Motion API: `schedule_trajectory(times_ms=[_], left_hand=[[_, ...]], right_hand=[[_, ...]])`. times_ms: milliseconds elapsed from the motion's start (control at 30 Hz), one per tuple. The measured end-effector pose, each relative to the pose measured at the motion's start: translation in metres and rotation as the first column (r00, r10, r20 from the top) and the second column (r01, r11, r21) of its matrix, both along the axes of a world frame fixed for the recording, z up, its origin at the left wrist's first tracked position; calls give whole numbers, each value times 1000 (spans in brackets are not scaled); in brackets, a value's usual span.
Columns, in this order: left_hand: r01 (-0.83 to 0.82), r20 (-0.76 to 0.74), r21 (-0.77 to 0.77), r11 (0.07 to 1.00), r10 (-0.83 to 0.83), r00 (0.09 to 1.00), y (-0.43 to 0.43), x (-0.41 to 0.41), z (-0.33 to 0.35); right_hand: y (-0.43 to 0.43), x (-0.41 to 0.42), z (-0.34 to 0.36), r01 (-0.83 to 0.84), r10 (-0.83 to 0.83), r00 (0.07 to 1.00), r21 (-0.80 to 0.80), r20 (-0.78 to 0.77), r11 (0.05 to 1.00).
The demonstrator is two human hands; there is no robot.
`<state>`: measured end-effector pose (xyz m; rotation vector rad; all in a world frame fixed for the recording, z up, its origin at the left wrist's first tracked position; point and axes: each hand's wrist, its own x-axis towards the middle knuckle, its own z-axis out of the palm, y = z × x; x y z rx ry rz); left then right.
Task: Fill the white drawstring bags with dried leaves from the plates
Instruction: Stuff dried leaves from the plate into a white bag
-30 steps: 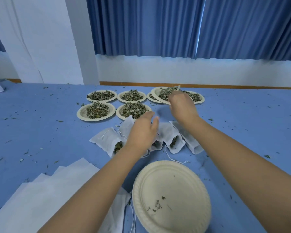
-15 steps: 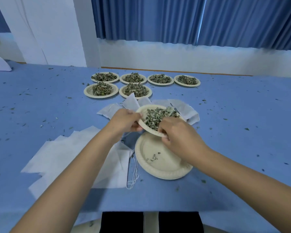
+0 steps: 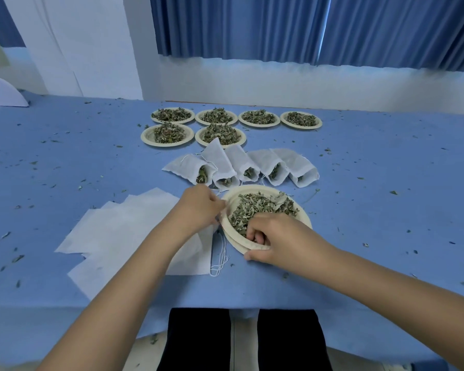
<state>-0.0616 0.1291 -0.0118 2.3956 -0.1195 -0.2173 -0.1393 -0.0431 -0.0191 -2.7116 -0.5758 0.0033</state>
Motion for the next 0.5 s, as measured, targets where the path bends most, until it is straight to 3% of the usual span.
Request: schedule_trajectory(times_ms=[100,233,400,500], left_hand=[[-125,121,340,932,89,989,14,1,-2],[-13,-76,658,753,84,994,17,-6,-7],[142,-223,748,649,45,974,11,-4,-7],[4,-87,692,722,78,993,13,-11,2]], right_hand=[[0,-1,-2,0,-1,999,-35,-34,999],[2,0,-2,17,-23,997,-68,-77,998],[2,-3,0,16,-20,998,-72,-57,997],[3,-9,6,-8,8,1000,-67,6,998]])
